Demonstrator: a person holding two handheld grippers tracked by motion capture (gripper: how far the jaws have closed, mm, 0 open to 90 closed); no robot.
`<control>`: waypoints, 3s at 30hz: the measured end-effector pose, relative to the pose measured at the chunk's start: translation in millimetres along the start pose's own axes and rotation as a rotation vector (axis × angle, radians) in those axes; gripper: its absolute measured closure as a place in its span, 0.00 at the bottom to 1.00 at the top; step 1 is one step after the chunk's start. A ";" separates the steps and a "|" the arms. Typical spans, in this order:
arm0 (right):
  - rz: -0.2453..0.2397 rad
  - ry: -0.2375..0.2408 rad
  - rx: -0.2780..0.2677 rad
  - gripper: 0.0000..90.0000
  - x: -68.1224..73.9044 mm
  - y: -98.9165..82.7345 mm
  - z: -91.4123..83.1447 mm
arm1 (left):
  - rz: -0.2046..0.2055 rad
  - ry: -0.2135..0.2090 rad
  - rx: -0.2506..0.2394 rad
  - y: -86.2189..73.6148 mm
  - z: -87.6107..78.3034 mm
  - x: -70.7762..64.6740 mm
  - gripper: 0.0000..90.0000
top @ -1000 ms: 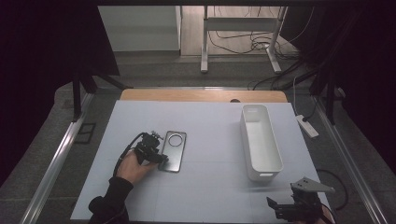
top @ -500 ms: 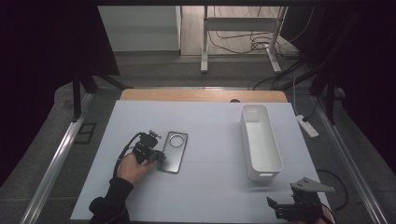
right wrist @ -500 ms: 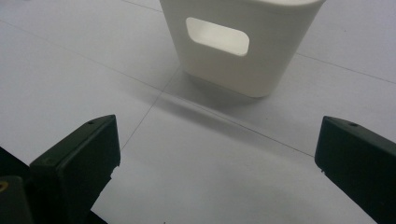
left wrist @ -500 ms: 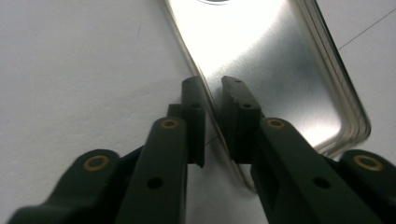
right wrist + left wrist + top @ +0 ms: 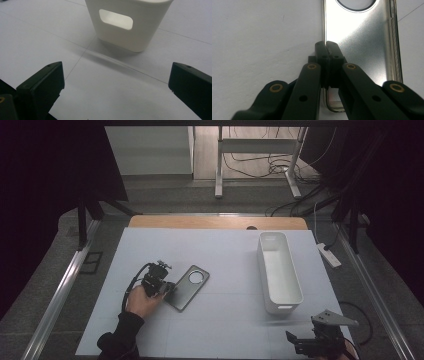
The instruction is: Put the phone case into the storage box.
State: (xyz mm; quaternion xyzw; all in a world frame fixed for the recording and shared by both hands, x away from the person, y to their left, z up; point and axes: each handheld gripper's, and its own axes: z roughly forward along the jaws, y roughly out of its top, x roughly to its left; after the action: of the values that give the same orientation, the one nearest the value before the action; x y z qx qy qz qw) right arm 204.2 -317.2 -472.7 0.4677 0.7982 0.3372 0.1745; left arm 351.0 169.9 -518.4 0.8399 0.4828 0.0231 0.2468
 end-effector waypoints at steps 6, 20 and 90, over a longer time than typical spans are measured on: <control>0.001 0.000 -0.003 0.01 0.0 -0.1 0.0 | 0.024 -0.011 -0.037 -5.1 -2.3 -2.3 0.99; -0.003 0.004 -0.011 0.00 0.0 -0.3 -1.2 | 0.057 -0.035 -0.151 -16.1 -22.3 -13.5 0.99; -0.100 0.195 -0.109 0.00 22.6 26.4 -8.3 | 0.061 -0.066 -0.486 -94.3 -90.4 -63.9 0.99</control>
State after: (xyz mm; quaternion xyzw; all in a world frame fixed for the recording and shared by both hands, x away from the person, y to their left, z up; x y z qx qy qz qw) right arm 204.6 -291.9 -447.4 0.3818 0.8142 0.4151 0.1379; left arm 216.5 191.7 -467.6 0.7705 0.4290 0.1185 0.4563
